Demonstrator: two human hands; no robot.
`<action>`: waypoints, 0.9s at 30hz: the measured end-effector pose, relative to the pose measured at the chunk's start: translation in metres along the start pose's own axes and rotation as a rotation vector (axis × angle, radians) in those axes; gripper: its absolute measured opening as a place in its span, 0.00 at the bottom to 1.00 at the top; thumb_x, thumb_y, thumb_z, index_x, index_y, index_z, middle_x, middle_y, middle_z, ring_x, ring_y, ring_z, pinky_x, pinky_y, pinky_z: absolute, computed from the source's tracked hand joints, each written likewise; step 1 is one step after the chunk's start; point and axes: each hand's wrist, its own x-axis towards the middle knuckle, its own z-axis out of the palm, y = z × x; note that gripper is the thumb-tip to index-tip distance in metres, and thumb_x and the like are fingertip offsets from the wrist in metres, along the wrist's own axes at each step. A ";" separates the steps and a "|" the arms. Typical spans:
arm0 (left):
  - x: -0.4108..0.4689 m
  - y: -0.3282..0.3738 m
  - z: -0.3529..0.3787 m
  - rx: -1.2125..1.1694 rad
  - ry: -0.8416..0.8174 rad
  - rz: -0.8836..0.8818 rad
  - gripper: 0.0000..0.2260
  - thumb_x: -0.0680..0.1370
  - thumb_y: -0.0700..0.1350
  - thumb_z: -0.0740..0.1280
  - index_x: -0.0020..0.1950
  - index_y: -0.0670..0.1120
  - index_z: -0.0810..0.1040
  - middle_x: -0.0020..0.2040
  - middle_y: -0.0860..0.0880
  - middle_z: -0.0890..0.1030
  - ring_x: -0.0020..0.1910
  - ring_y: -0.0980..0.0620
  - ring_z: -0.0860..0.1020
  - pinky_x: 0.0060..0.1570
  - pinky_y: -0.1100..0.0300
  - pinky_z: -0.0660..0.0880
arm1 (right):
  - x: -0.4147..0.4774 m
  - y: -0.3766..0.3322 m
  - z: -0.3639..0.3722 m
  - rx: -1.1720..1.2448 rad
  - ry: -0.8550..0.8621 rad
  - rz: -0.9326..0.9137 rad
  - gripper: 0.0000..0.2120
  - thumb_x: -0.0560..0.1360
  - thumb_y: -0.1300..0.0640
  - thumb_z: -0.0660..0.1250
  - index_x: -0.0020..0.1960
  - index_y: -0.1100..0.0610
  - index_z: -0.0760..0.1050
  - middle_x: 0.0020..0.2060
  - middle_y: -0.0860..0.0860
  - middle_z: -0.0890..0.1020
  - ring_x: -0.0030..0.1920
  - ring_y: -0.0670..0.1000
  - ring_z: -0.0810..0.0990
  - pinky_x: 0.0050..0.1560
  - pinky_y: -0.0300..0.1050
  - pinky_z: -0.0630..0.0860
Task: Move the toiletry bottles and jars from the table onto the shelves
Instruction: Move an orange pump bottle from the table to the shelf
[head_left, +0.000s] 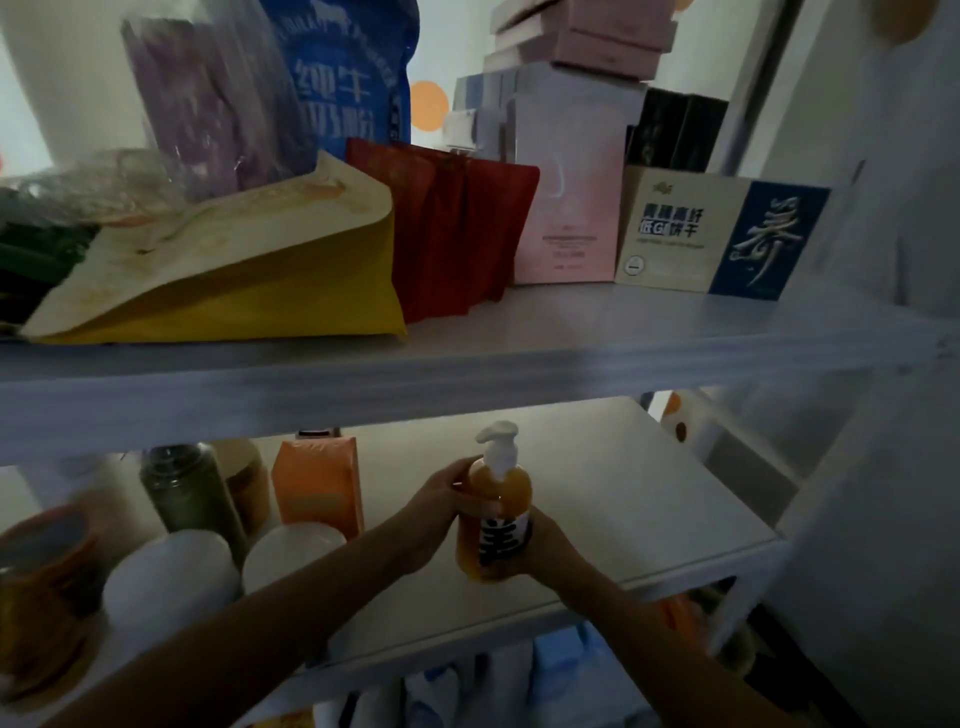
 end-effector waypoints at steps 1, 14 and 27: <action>0.007 -0.004 -0.002 -0.002 0.021 -0.010 0.32 0.61 0.44 0.73 0.64 0.47 0.72 0.59 0.45 0.79 0.60 0.45 0.76 0.57 0.54 0.74 | 0.008 0.003 -0.001 0.003 -0.010 -0.008 0.28 0.66 0.60 0.77 0.62 0.56 0.70 0.58 0.53 0.78 0.58 0.47 0.74 0.61 0.42 0.70; 0.042 -0.033 -0.007 -0.027 0.279 -0.073 0.33 0.63 0.38 0.72 0.67 0.50 0.70 0.64 0.47 0.75 0.64 0.46 0.72 0.62 0.49 0.72 | 0.075 0.026 0.007 -0.059 -0.036 -0.089 0.39 0.65 0.56 0.78 0.69 0.59 0.63 0.63 0.56 0.74 0.65 0.56 0.71 0.65 0.46 0.68; 0.006 -0.078 0.042 -0.011 0.599 0.012 0.37 0.71 0.45 0.73 0.75 0.55 0.58 0.71 0.54 0.64 0.61 0.61 0.70 0.49 0.68 0.74 | 0.062 0.056 -0.014 0.158 -0.053 -0.283 0.33 0.70 0.64 0.73 0.69 0.52 0.61 0.63 0.49 0.71 0.61 0.48 0.74 0.56 0.37 0.74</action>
